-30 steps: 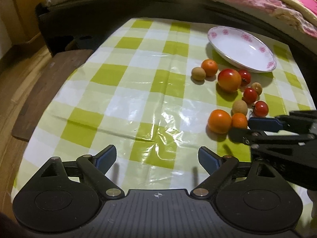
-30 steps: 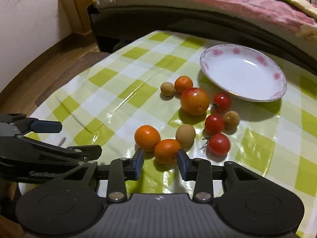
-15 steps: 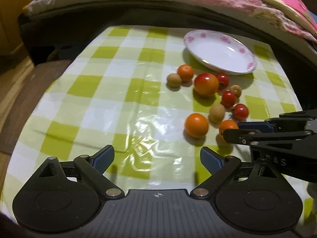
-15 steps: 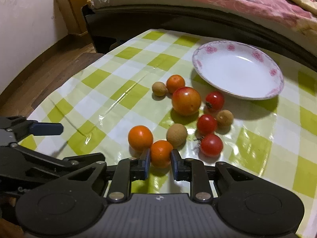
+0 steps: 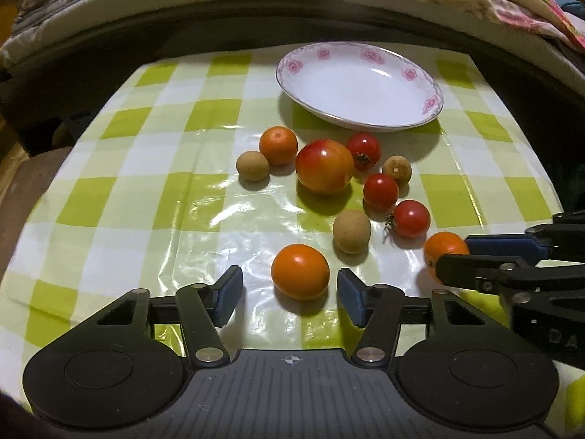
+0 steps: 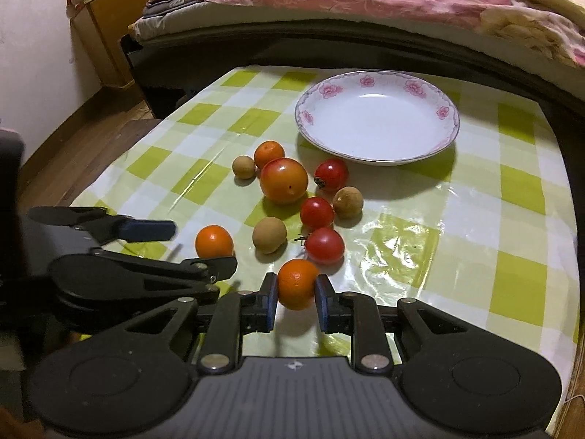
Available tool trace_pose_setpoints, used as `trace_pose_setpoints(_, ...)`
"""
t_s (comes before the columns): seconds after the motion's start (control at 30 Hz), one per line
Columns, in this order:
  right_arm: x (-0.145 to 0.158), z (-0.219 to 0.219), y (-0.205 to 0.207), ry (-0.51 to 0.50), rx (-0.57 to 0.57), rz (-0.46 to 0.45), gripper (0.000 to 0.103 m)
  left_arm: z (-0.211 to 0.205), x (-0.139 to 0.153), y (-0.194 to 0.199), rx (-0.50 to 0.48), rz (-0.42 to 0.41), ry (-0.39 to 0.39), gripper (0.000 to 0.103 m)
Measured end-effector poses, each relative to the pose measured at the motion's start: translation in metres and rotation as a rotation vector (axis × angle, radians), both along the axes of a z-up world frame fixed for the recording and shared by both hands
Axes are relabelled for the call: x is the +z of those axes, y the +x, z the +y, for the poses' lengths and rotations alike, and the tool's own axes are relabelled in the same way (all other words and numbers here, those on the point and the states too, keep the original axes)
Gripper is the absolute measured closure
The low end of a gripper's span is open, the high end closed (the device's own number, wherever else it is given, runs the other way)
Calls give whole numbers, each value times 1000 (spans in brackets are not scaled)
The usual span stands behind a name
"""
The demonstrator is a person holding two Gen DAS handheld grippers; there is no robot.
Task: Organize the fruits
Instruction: 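Lift the tangerine with the right gripper while the left gripper approaches a longan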
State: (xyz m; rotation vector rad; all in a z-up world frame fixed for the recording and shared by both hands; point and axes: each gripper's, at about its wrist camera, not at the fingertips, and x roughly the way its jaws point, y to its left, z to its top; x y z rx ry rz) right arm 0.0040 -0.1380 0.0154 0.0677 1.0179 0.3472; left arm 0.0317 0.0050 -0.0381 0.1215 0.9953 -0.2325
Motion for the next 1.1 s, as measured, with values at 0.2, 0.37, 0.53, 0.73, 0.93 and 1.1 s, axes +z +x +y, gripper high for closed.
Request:
trace_pose_setpoints(0.2,-4,-7,1,-4,-19,18,77,-9,-5,5,-13,3,12,43)
trace_pose_setpoints(0.37,-4,-8,0,-4,-20,20,77,-13,-5,5,-17,3,13,41)
trace_pose_setpoints(0.53,-6,-7,0,-11,-22,27,77,-14,-5,5,-11,4,22,38)
trace_pose_setpoints(0.73,-8,-6,1,-19,-20,33,77,-14,-6,7,10,13,26,33)
trace_pose_setpoints(0.93,-9,-6,2,-21,-21,37,77,-14,-6,7,9,11,35,33)
trace_pose_setpoints(1.1,-10,-5,1,-25,-21,36,77,-18,-4,4,-17,6,35,44)
